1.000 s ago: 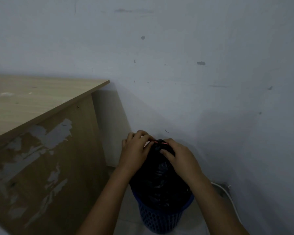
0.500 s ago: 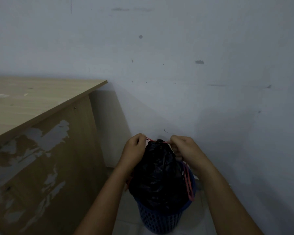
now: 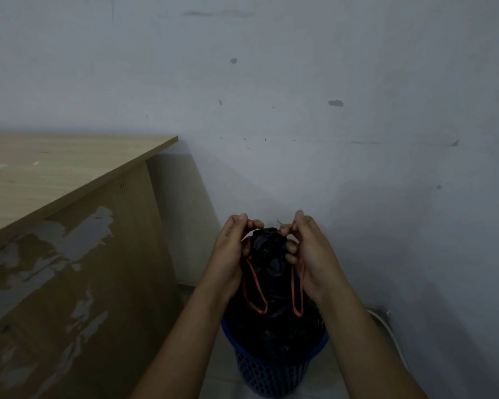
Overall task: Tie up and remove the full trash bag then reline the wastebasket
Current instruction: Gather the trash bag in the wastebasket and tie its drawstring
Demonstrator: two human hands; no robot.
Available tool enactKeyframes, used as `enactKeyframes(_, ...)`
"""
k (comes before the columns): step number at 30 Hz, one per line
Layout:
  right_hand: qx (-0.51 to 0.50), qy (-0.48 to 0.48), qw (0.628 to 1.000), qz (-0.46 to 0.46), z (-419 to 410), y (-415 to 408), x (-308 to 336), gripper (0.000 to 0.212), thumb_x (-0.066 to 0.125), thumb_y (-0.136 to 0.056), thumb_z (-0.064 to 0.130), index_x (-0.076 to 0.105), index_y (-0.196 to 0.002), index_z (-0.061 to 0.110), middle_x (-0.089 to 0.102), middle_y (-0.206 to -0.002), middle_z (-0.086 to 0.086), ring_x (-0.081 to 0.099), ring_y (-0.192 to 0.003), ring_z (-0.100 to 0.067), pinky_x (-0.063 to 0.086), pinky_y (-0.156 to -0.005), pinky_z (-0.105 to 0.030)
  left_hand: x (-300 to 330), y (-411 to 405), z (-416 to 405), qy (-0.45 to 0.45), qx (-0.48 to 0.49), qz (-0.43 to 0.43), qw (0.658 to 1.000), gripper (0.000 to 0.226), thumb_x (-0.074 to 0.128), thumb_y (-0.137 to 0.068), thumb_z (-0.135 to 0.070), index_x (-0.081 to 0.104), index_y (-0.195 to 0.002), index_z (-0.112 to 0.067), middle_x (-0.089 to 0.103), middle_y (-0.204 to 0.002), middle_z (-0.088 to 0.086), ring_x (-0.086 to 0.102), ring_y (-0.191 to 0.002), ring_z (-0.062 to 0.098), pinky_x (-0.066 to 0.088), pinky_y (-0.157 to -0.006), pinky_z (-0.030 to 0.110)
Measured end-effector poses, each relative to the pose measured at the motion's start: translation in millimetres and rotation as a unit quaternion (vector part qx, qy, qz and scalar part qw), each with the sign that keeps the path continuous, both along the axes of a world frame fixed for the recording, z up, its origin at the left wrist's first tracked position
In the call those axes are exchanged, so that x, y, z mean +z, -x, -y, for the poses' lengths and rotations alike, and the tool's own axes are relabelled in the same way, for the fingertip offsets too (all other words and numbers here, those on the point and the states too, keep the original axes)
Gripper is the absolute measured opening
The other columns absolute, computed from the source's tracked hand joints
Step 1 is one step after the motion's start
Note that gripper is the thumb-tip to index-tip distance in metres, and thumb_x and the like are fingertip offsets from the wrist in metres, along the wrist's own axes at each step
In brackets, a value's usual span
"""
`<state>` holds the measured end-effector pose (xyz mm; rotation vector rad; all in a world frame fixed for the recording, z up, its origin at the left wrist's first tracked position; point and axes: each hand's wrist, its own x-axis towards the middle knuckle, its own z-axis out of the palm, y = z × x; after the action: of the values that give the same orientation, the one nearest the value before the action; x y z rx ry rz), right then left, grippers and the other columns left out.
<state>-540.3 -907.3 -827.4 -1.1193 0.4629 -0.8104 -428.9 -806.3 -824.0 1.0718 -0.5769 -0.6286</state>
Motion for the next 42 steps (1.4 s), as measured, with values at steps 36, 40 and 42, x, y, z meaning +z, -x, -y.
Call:
enactKeyframes(36, -0.097, 0.217, 0.964, -0.119, -11, 3, -8, 0.040, 0.081, -0.095, 0.022, 0.046, -0.113, 0.020, 0.082, -0.091, 0.002, 0.078, -0.087, -0.009, 0.060, -0.076, -0.026, -13, -2, -16, -0.048, -0.059, 0.233, 0.969, 0.028, 0.046, -0.111, -0.012, 0.067, -0.130, -0.009, 0.074, -0.126, -0.001, 0.068, -0.121, 0.013, 0.051, -0.100, 0.020)
enactKeyframes(40, -0.104, 0.223, 0.962, -0.121, -11, 1, -9, 0.012, 0.081, -0.093, 0.019, 0.070, -0.096, 0.021, 0.081, -0.088, 0.001, 0.078, -0.083, -0.011, 0.062, -0.080, -0.034, -15, -3, -14, -0.058, -0.031, 0.247, 0.967, 0.024, 0.048, -0.111, -0.013, 0.071, -0.117, -0.013, 0.075, -0.100, -0.004, 0.069, -0.095, 0.009, 0.051, -0.085, 0.019)
enactKeyframes(42, -0.101, 0.216, 0.965, -0.107, -13, 0, -9, 0.004, 0.079, -0.095, 0.018, 0.076, -0.095, 0.020, 0.082, -0.085, 0.002, 0.079, -0.082, -0.013, 0.063, -0.080, -0.035, -17, -1, -11, -0.053, -0.009, 0.250, 0.967, 0.023, 0.047, -0.111, -0.013, 0.070, -0.110, -0.011, 0.068, -0.085, -0.002, 0.060, -0.082, 0.007, 0.049, -0.076, 0.019)
